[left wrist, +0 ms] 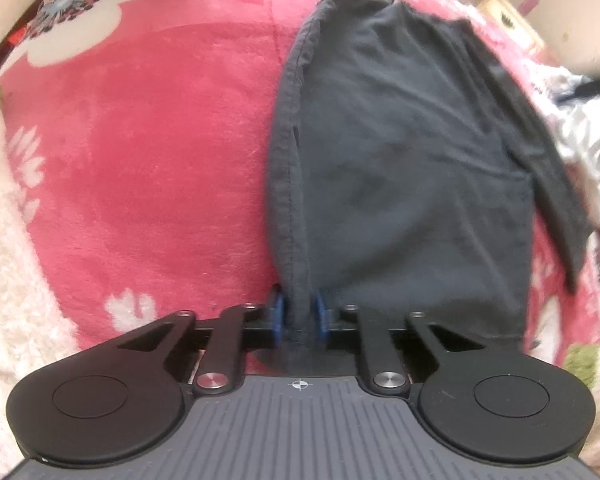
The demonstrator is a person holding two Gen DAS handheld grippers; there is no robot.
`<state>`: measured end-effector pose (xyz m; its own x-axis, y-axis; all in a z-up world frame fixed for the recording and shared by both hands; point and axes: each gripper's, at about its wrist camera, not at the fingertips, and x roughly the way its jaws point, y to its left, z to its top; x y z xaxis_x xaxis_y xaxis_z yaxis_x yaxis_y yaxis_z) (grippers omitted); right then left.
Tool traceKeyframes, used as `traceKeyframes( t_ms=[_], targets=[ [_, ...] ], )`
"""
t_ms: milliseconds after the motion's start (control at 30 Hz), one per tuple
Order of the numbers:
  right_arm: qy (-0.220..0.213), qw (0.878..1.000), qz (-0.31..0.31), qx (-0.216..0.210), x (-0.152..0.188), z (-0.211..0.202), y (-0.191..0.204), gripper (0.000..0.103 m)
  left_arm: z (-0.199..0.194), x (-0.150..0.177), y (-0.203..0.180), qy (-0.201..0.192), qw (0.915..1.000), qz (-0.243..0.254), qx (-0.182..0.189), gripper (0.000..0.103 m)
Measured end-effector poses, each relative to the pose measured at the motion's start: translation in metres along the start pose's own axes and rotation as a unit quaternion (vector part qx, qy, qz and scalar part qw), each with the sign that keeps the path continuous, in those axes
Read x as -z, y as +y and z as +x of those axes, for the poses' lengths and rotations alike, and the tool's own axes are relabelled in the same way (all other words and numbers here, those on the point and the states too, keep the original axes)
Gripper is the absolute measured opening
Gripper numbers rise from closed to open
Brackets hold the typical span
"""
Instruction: Fold clothes
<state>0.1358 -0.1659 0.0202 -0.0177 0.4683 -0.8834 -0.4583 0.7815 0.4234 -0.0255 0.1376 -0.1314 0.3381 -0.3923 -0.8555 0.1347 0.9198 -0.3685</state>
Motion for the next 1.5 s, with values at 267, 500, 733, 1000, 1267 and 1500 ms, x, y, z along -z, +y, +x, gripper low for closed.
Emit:
traceKeyframes(
  t_ms=[267, 500, 733, 1000, 1267, 1500],
  targets=[
    [-0.007, 0.996, 0.081, 0.026, -0.119, 0.131, 0.043, 0.062, -0.013, -0.001, -0.018, -0.033, 0.9979, 0.010, 0.055, 0.005],
    [0.011, 0.993, 0.098, 0.064, -0.122, 0.185, 0.037, 0.044, -0.028, 0.000, -0.047, -0.058, 0.9892, 0.051, 0.125, 0.005],
    [-0.032, 0.993, 0.070, 0.088, -0.110, 0.162, 0.018, 0.005, -0.033, -0.008, -0.070, -0.084, 0.9803, 0.056, 0.170, 0.005],
    [-0.104, 0.988, 0.055, 0.098, -0.097, 0.089, -0.018, 0.004, -0.037, -0.037, -0.129, -0.102, 0.9629, 0.072, 0.239, 0.005],
    [-0.180, 0.970, 0.060, 0.152, -0.080, 0.001, -0.102, 0.004, 0.006, -0.079, -0.226, -0.082, 0.9425, 0.121, 0.300, 0.005],
    [-0.196, 0.957, 0.085, 0.198, -0.065, -0.030, -0.195, 0.004, 0.071, -0.109, -0.299, -0.038, 0.9335, 0.136, 0.330, 0.005]
  ],
)
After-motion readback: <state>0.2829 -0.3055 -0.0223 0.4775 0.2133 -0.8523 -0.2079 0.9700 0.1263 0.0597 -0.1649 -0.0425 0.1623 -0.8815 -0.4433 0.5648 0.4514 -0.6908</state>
